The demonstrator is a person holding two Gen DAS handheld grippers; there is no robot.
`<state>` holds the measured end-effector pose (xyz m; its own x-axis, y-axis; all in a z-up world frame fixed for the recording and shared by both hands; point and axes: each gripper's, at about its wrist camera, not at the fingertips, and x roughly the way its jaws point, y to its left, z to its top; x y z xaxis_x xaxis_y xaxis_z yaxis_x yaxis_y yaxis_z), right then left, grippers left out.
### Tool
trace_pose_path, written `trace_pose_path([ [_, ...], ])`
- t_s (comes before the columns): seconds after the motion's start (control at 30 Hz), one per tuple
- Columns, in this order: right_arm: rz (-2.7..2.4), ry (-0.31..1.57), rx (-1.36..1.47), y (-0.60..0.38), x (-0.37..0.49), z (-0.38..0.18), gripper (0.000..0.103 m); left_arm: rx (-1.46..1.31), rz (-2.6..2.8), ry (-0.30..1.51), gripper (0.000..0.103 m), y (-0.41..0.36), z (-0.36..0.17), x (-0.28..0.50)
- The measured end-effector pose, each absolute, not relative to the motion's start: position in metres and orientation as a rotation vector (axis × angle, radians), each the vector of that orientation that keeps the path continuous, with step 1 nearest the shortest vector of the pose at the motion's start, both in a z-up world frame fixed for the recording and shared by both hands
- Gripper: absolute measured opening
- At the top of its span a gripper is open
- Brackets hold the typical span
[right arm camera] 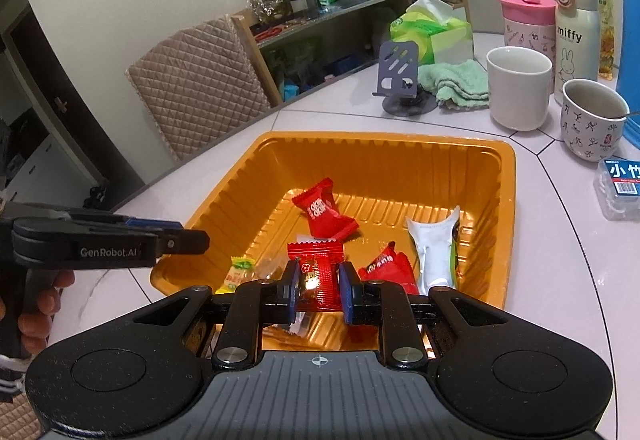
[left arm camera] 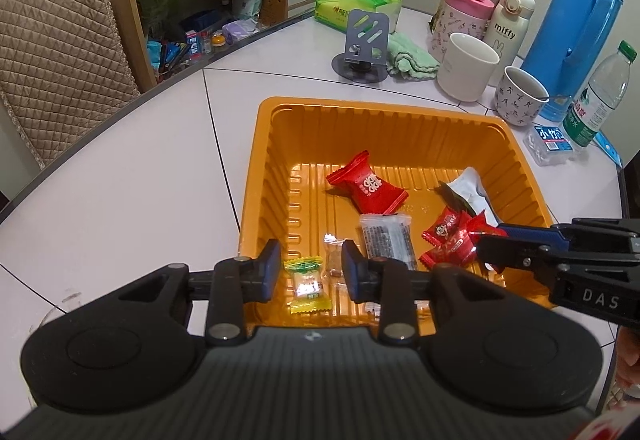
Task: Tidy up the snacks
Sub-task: 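Open the right gripper to drop the small red candy into the tray, then withdraw both tools toward the red-and-green wrapped candy on the table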
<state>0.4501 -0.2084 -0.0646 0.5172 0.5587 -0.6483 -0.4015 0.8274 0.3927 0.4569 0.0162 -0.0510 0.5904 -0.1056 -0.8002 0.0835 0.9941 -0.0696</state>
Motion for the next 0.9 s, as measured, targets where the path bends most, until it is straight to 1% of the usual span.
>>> trace_pose_path([
  [0.13,0.571,0.855,0.221,-0.207,0.453,-0.064,0.024,-0.030,-0.106,0.933,0.032,0.017,-0.051,0.455],
  [0.23,0.572,0.846,0.215,-0.207,0.453,-0.061,0.039,-0.031,-0.105,0.931,0.033,0.018,-0.050,0.453],
  [0.27,0.570,0.841,0.211,-0.207,0.452,-0.060,0.047,-0.031,-0.103,0.930,0.034,0.018,-0.050,0.452],
  [0.3,0.567,0.830,0.208,-0.207,0.450,-0.059,0.050,-0.031,-0.102,0.929,0.034,0.019,-0.049,0.452],
  [0.9,0.557,0.797,0.201,-0.214,0.433,-0.041,0.054,-0.044,-0.107,0.895,0.035,0.017,-0.030,0.429],
])
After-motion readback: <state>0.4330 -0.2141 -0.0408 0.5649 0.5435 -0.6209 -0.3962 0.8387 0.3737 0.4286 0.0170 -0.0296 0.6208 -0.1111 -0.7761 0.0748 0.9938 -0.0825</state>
